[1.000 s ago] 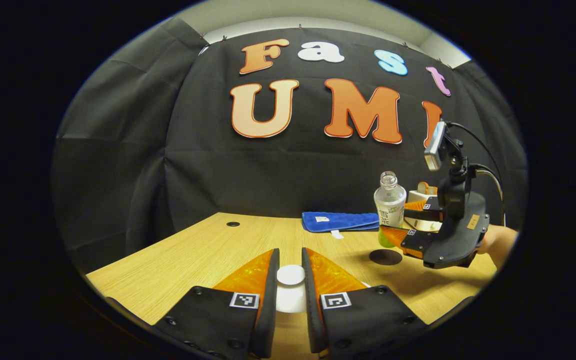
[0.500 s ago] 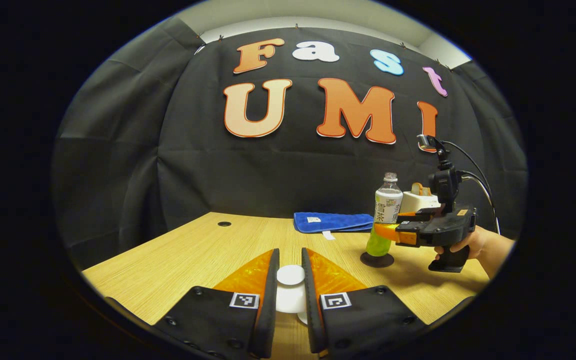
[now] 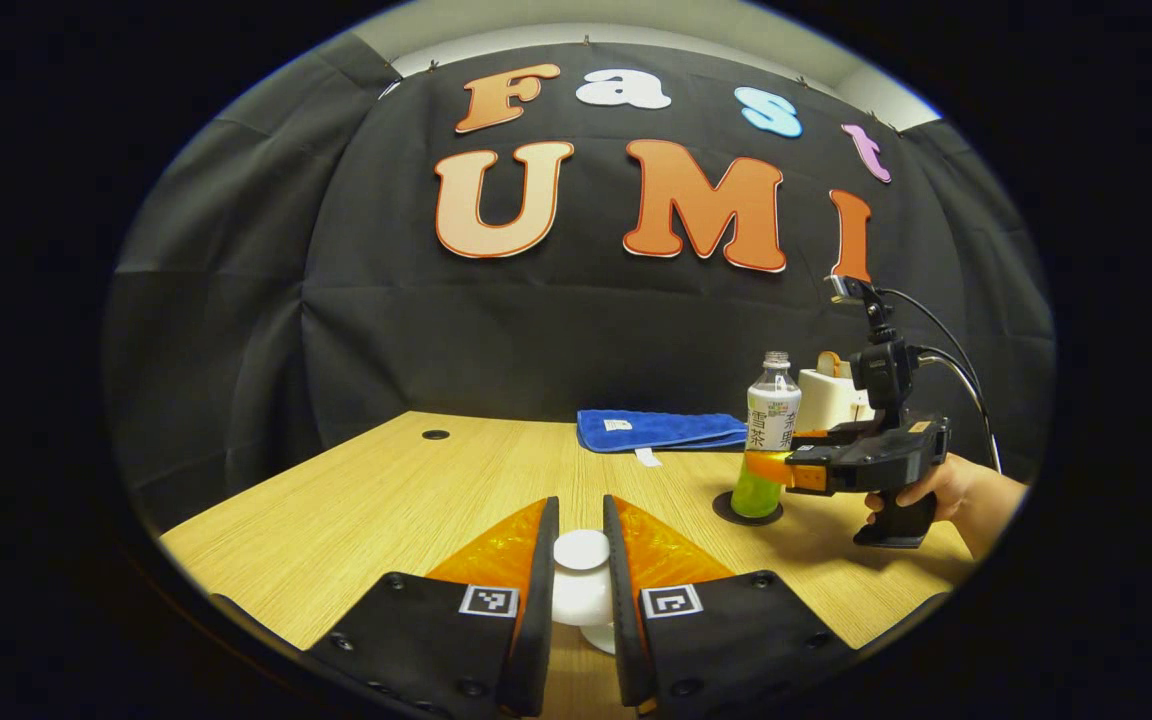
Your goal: Open the teacup lid with one hand, grasp the water bottle and pour water into the teacup with the other hand; after pouring, place the water bottle on the coaster and then close the teacup lid.
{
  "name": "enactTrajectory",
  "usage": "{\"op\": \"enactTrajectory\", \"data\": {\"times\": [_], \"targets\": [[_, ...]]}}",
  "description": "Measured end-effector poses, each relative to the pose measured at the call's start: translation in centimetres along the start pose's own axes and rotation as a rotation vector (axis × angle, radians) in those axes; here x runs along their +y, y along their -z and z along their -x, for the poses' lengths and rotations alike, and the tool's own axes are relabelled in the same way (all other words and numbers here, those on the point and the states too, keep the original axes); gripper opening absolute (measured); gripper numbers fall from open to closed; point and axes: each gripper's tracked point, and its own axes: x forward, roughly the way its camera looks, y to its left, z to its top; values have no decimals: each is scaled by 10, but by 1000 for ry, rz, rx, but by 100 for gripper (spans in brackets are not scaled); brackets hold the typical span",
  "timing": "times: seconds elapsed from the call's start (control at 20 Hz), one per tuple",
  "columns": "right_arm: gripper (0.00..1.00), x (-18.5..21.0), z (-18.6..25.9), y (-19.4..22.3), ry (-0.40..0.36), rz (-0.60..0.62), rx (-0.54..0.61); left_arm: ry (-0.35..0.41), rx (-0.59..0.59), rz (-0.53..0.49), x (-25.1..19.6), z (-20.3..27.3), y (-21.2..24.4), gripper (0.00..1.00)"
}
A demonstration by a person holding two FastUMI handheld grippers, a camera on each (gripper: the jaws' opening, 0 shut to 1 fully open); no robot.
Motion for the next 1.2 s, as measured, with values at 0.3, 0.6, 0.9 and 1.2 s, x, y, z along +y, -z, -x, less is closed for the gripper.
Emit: {"op": "enactTrajectory", "data": {"times": [0.3, 0.6, 0.9, 1.2], "targets": [[73, 15, 8, 5, -55, -108, 42, 46, 38, 11, -17, -10, 13, 31], [93, 6, 18, 0, -39, -39, -1, 74, 79, 3, -30, -17, 30, 28], [96, 8, 52, -10, -62, -67, -44, 75, 105, -70, -32, -25, 44, 28], [96, 3, 80, -20, -52, -60, -111, 99, 116, -119, -50, -23, 48, 31]]}}
